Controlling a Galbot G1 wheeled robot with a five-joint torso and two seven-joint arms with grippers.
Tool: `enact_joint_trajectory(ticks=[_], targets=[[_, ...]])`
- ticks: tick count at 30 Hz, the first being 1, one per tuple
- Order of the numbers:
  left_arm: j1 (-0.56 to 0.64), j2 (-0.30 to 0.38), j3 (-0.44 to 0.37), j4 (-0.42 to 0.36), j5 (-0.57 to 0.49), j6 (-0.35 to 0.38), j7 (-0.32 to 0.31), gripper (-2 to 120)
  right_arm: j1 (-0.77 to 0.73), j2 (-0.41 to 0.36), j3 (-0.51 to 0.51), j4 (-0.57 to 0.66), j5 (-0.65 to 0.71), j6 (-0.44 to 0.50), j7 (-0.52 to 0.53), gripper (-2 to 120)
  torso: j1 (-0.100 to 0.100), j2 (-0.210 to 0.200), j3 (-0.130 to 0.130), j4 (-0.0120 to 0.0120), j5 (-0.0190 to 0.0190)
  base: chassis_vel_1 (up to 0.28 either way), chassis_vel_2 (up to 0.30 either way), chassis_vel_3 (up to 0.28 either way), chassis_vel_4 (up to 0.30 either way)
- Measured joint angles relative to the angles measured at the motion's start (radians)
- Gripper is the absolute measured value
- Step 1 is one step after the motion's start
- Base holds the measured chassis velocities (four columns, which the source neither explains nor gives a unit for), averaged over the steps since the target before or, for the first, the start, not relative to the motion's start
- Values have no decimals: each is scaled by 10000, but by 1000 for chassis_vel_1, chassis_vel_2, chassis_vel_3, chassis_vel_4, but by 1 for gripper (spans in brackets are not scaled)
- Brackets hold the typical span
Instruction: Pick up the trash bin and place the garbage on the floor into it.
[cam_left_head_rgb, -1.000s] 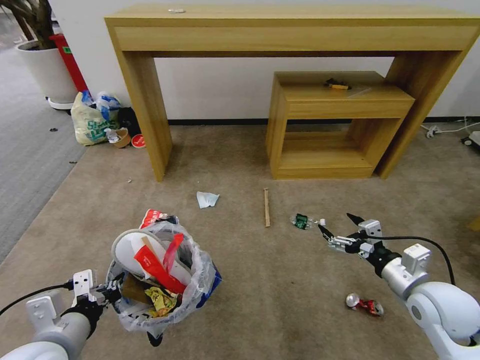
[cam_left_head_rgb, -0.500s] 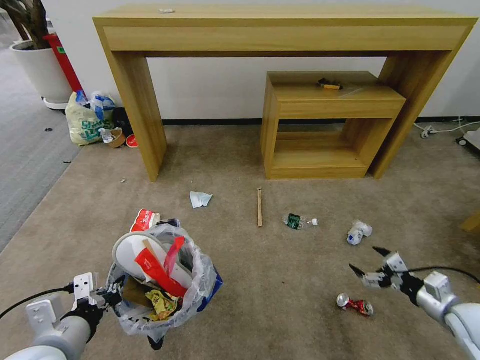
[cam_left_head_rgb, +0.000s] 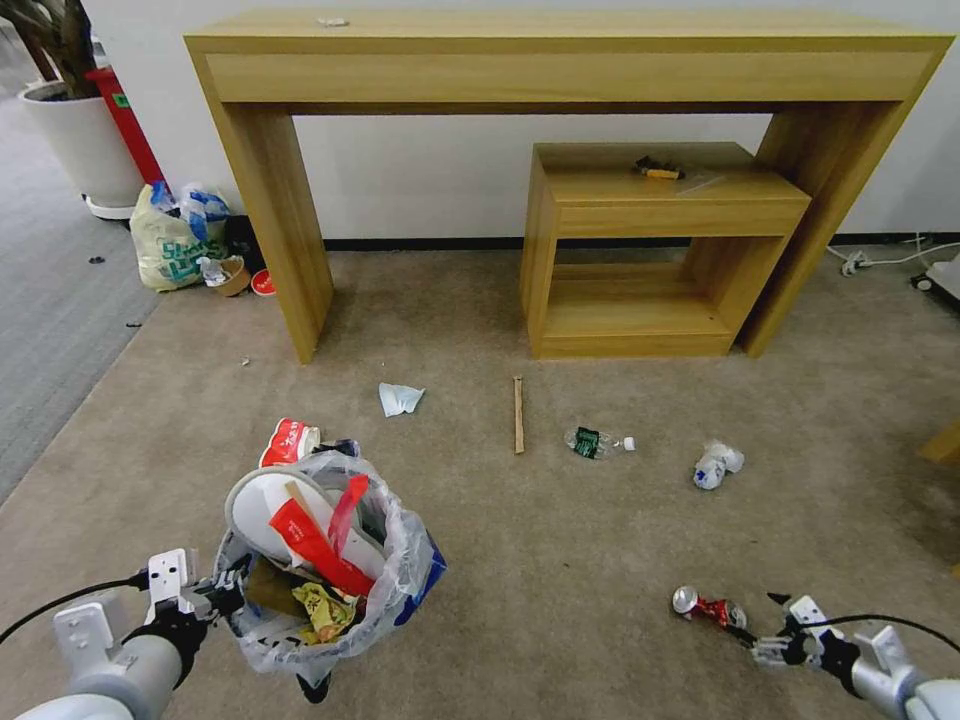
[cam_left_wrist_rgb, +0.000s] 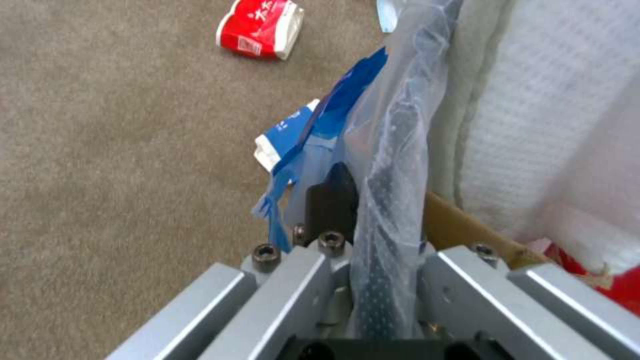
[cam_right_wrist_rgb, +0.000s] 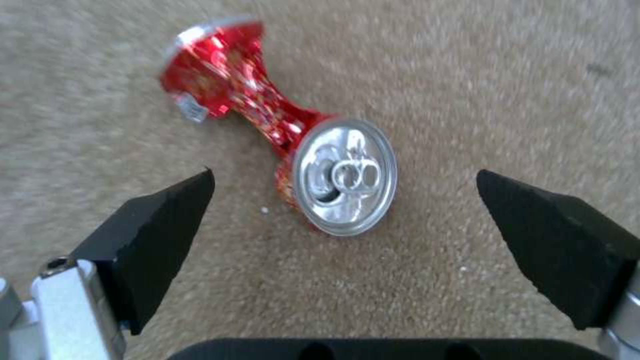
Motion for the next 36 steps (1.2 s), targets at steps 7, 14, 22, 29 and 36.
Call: enact_joint_trajectory(ticks=[7, 14, 22, 29, 36], targets=[[3, -60, -1, 28, 67, 0, 1, 0, 871, 154, -466, -980, -105, -47, 108, 96, 0, -1, 0, 1, 0, 0, 0, 0, 0], [0, -147, 2, 29, 148, 0, -1, 0, 1224, 246, -736, -1300, -216, -5, 121, 80, 0, -1, 0, 1, -1, 0, 0, 0, 0], [-120, -180, 53, 29, 175, 0, -101, 0, 1423, 386, -951, -1423, -245, -365, 230, 52, 1, 0, 0, -1, -4, 0, 0, 0, 0], [-156, -149, 55, 31, 152, 0, -120, 0, 1594, 500, -980, -1557, -245, -421, 262, 51, 1, 0, -1, -5, -11, 0, 0, 0, 0], [-167, -58, 19, 33, 78, 0, -117, 0, 1076, 504, -727, -674, -217, -446, 453, 51, 1, -1, 1, 3, 17, 0, 0, 0, 0]])
